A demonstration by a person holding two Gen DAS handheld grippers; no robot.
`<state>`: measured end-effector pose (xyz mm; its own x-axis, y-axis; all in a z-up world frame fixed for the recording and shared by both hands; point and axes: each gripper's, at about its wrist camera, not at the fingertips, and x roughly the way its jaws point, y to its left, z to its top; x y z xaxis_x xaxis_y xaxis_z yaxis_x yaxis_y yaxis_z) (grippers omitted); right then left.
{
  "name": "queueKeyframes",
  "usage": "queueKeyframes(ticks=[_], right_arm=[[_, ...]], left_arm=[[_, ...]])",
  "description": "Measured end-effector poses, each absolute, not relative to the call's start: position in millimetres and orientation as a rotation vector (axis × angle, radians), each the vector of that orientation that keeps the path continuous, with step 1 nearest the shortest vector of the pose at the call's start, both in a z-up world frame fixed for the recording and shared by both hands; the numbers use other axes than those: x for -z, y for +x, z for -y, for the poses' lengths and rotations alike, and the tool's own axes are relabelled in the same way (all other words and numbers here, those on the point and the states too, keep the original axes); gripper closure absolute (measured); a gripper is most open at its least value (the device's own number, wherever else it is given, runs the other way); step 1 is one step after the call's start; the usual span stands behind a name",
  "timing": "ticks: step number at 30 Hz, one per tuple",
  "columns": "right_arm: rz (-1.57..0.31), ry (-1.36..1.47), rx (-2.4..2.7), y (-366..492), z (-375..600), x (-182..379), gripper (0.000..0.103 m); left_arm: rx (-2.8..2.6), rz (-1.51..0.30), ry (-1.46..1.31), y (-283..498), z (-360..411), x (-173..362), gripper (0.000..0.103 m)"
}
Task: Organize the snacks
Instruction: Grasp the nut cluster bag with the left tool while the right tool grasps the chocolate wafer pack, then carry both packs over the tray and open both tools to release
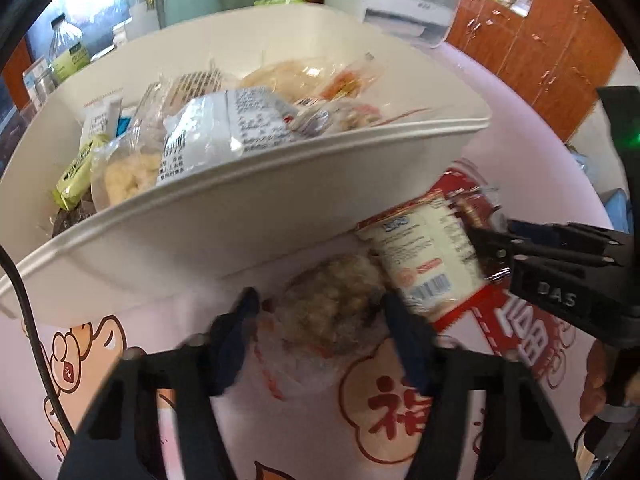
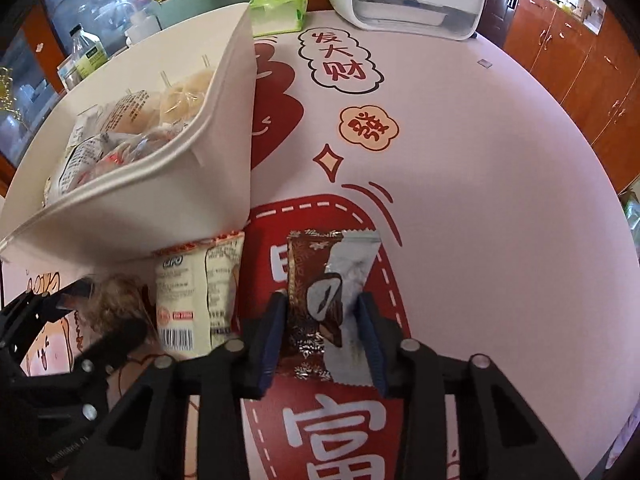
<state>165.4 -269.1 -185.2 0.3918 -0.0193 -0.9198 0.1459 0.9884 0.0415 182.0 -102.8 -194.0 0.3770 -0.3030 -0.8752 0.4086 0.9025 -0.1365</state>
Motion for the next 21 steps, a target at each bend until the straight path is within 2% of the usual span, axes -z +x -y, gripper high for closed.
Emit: queueKeyframes(ticks=[4,6,8,17,21], right_arm=[[-1.162,0.15,0.096,158,274,184,0.071],[-1.164,0.16,0.093,153,276,183,0.072],[-1.167,0.17,0.09,147,277,183,0.072],[-1.158,0.221,0.058,124,274,178,0.074],[-1.119,0.232,0.039,115,272,162,0.074]], left_arm=[[0.443,-1.071,0.074,173,98,190,0.063],[0.439,-1.067,0.041,170,94,187,0.071],[0.44,-1.061,0.022,168,92,183,0.074],[0.421,-1.065,-0.006,146,85,173,0.074],[0.427,-1.019,-0.05,133,79,148,0.074]])
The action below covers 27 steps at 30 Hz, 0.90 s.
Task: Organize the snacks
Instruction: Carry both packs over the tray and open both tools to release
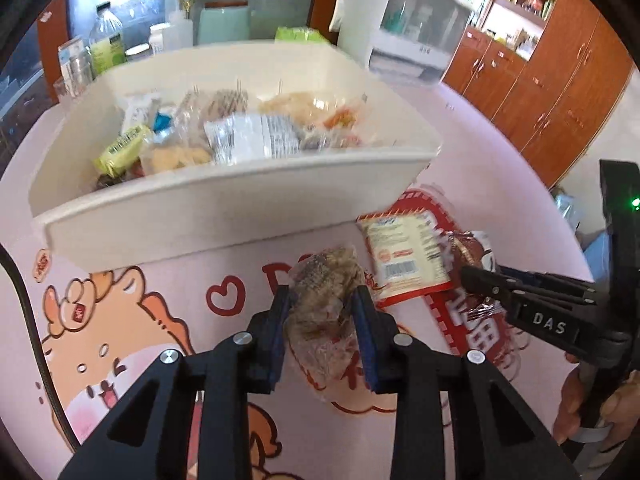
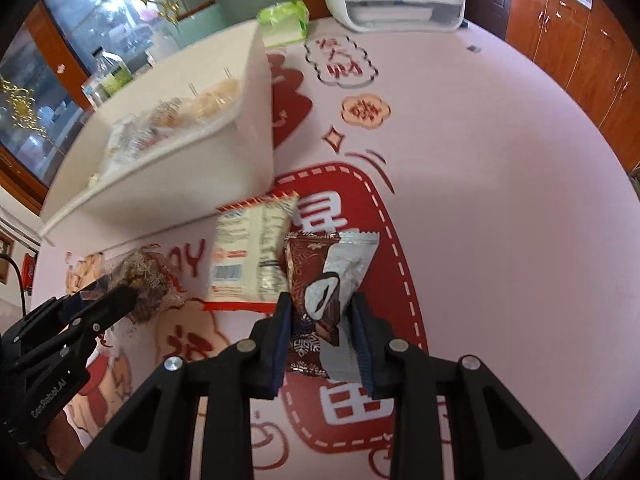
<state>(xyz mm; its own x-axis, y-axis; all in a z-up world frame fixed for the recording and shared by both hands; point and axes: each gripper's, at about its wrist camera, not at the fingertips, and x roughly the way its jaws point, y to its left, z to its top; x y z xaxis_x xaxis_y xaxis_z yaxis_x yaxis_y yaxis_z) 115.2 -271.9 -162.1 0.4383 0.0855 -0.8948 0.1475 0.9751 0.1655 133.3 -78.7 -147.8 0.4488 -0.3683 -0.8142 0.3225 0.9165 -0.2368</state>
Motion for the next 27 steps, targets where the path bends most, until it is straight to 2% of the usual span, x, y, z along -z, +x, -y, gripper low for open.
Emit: queueKeyframes(ticks=[10,20,27], right_arm=[[-0.946,0.23,-0.076,106,248,77,0.075],[-0.709,0.208,-0.208,144,200,-36,0.074],[-0.588,0.185,-0.203,184,176,-97,0.074]], left_arm=[[0.436,-0.839,-0.121,115,46,42,0.074],[0.322,-0.622,-0.038,156,19,-84,0.074],[0.224,-0.592,-0.005,213,9,-117,0.074]])
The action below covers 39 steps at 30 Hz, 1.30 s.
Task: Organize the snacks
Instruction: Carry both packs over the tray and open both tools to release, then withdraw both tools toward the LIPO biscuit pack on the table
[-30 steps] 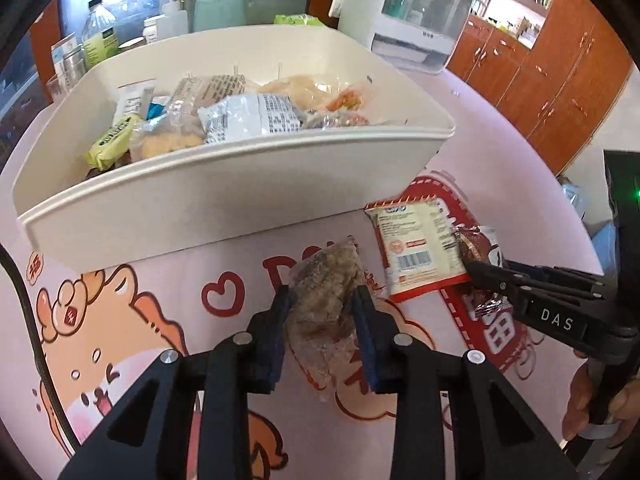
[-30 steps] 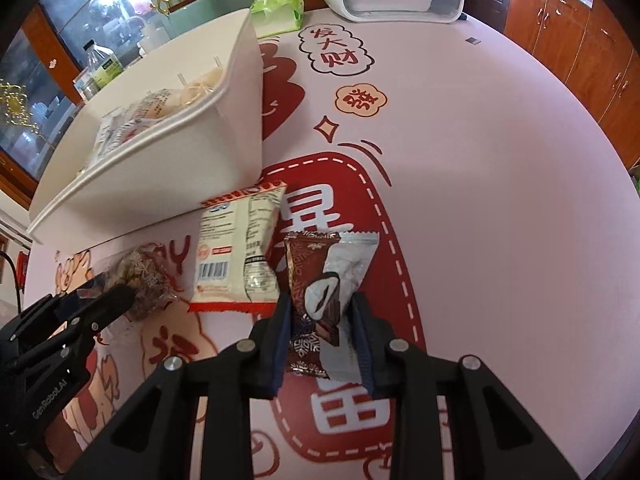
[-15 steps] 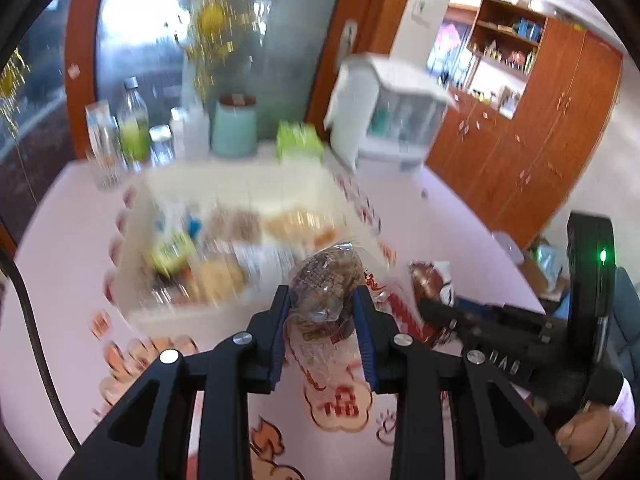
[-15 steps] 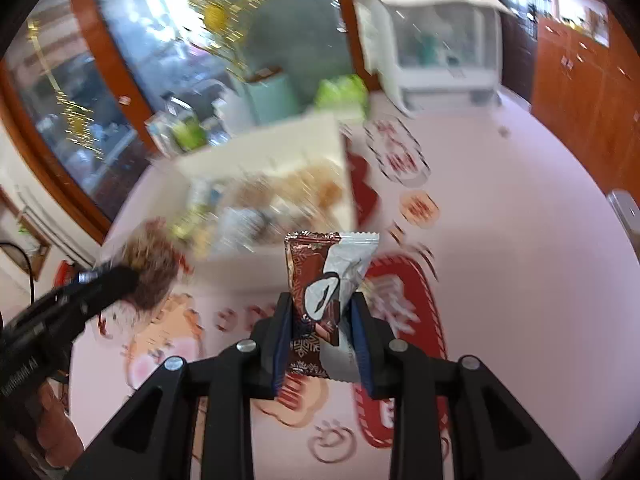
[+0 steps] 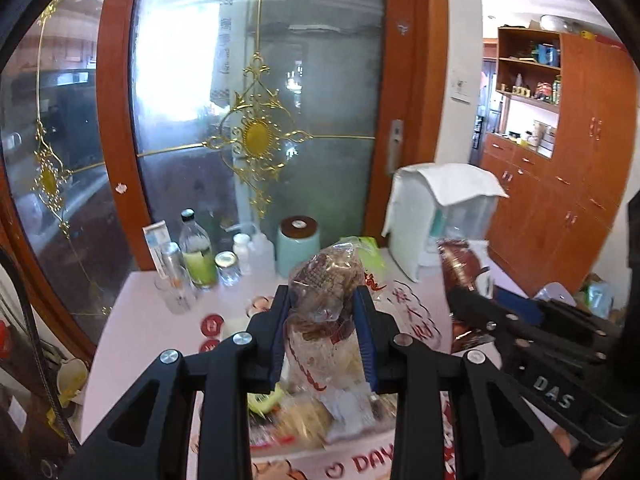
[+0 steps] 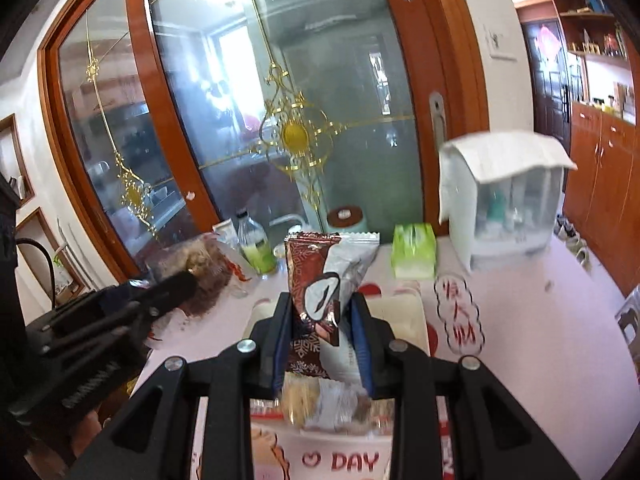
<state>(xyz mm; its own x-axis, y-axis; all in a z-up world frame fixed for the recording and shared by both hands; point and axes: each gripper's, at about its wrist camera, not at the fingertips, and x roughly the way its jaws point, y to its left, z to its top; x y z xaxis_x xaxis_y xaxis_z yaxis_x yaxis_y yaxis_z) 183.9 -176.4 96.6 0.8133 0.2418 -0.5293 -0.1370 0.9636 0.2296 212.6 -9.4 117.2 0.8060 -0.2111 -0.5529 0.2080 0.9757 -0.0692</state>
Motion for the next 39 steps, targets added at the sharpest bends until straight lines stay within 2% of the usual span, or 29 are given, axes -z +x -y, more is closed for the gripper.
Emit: queueKeyframes(ticks=[6,13,14,15,18,22,24,39], right_arm=[[-0.634,0.14,-0.164,232,160,-96,0.074],[-0.778,0.076,-0.146,275,149,-39,0.072],[-0.8,0.063,-0.152,278,147,-31,0.072],[-0.815,0.055,-0.159,279,145,-26,0.071],[-0.856,0.025,-0.153,280,143,-9,0.067],[-0.859,0.068,-0.153,272,154,1,0.049],[-0.853,0.071,-0.146,267,157,1,0.047],[-0.815,0.071,-0.159,222,161,-9,0.045]], left_arm=[[0.149,-0.65,0.028,272,5,-100,0.074],[0.11,-0.782,0.068,307,8,-43,0.073],[0.11,-0.816,0.084,311,10,-32,0.062],[0.105,-0.842,0.095,312,11,-24,0.042],[0.058,-0.853,0.11,313,9,-9,0.023],[0.069,-0.878,0.062,309,1,-3,0.021],[0.065,-0.874,0.053,305,-1,-4,0.021],[0.069,-0.817,-0.002,263,3,-27,0.016]])
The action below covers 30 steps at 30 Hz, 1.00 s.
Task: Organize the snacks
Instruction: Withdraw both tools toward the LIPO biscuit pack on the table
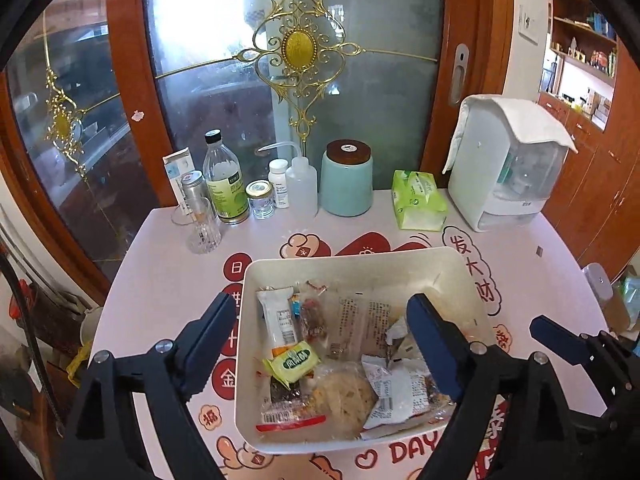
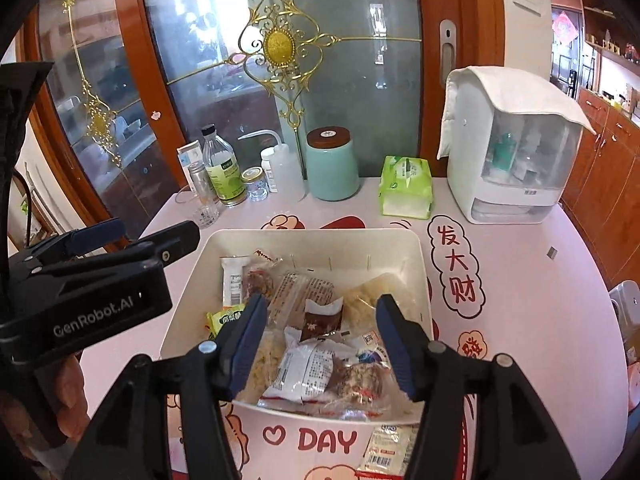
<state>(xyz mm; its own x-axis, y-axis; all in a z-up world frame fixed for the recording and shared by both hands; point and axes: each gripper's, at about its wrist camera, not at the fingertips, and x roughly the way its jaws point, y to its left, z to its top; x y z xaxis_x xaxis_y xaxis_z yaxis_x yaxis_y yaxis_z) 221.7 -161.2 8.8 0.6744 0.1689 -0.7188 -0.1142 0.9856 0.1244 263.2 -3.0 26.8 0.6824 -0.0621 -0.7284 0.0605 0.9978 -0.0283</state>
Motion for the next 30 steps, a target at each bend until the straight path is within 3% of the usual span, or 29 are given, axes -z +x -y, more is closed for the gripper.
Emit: queueKeyframes(ticks=[16,30], right_arm=[[-0.775,0.087,-0.145,160,181,-8,0.039],[-0.841,0.142,-0.108,129,206,36,0.037]], left_arm=[[0.034,-0.796,-0.072,200,1,-24,0.015],[-0.02,-0.803,-0.077,154,6,19,0.014]])
